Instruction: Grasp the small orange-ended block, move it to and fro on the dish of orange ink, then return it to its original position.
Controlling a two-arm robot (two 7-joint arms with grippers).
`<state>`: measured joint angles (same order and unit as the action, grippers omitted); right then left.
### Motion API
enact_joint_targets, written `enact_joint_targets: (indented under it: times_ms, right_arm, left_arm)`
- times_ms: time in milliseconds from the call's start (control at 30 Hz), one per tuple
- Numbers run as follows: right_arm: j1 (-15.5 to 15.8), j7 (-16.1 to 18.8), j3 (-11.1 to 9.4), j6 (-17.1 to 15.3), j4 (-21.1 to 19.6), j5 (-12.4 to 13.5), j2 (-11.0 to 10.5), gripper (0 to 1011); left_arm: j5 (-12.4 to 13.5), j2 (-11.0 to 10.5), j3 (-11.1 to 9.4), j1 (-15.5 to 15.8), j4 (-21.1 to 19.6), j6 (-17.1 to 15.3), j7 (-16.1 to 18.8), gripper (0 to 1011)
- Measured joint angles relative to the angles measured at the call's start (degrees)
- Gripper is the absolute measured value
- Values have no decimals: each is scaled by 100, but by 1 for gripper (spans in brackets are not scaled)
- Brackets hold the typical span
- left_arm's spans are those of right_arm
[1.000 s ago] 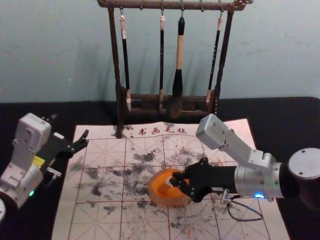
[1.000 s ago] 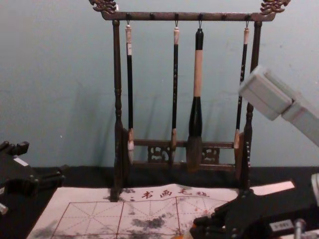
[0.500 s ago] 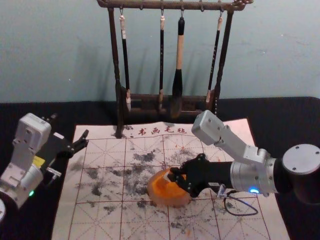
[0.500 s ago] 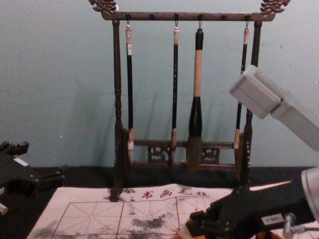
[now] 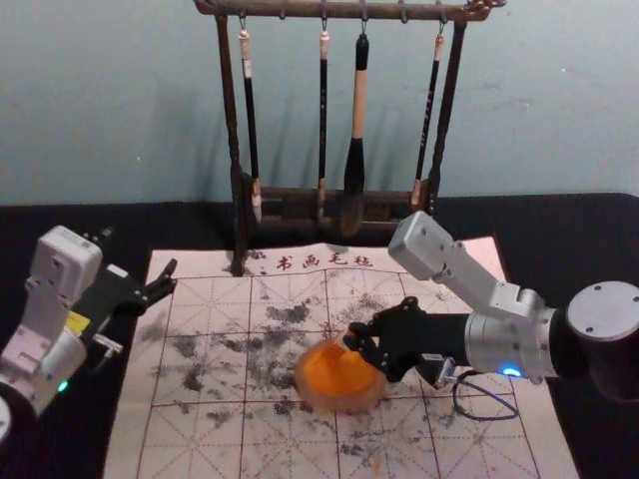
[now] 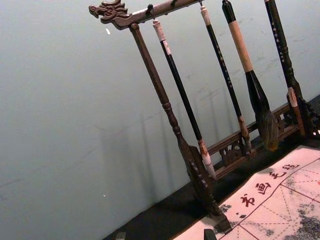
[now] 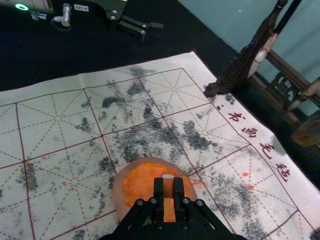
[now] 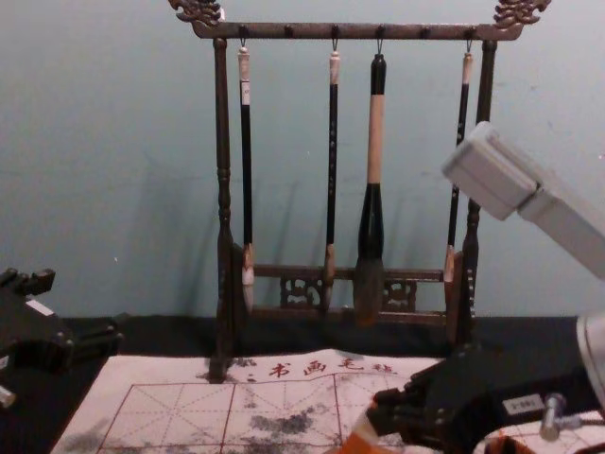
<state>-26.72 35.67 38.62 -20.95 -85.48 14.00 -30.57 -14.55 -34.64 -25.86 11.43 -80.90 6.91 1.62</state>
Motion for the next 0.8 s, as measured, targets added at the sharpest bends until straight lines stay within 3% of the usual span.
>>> enact_joint_targets:
  times_ms: [633,800]
  right_arm:
    - [86,-34,-143,-33,-54,-57,-62,30]
    - [145,-53,-270,-35,-220,16,-120,30]
  left_arm:
    - [0,0,0,0,0,0,0,1010]
    - [0,0,0,0,0,0,0,1010]
